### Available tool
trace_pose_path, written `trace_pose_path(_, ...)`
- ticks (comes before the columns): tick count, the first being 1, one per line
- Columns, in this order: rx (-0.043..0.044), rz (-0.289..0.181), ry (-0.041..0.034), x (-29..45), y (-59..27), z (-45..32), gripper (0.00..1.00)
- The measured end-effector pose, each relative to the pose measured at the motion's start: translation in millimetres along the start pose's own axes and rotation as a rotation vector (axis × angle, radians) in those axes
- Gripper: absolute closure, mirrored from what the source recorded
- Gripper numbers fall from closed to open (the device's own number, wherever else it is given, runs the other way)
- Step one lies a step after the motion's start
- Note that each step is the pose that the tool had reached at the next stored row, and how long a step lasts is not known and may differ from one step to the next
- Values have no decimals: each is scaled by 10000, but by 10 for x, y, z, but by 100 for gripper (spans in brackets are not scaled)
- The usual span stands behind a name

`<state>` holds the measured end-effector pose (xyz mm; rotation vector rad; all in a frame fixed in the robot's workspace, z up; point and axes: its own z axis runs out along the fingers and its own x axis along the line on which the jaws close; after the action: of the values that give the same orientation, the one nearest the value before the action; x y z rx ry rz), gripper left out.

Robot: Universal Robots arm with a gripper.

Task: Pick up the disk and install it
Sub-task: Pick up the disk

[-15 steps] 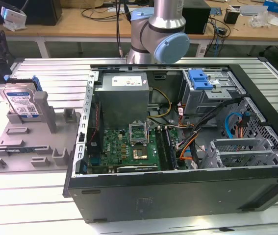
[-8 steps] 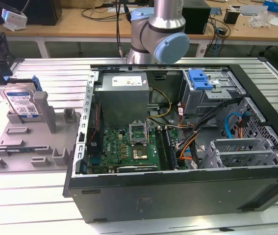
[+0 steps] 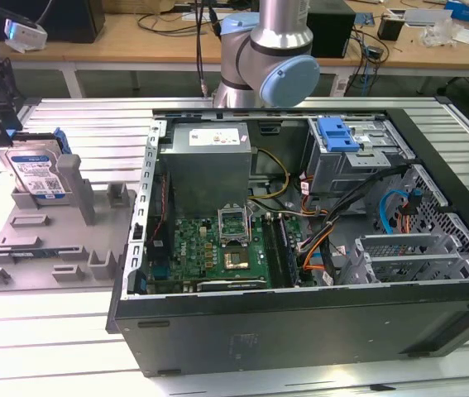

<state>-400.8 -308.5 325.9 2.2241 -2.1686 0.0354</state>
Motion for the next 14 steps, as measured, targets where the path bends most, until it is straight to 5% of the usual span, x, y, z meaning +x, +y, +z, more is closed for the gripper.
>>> trace_pose_path(14, 0, 0, 0, -3, 0, 76, 52)
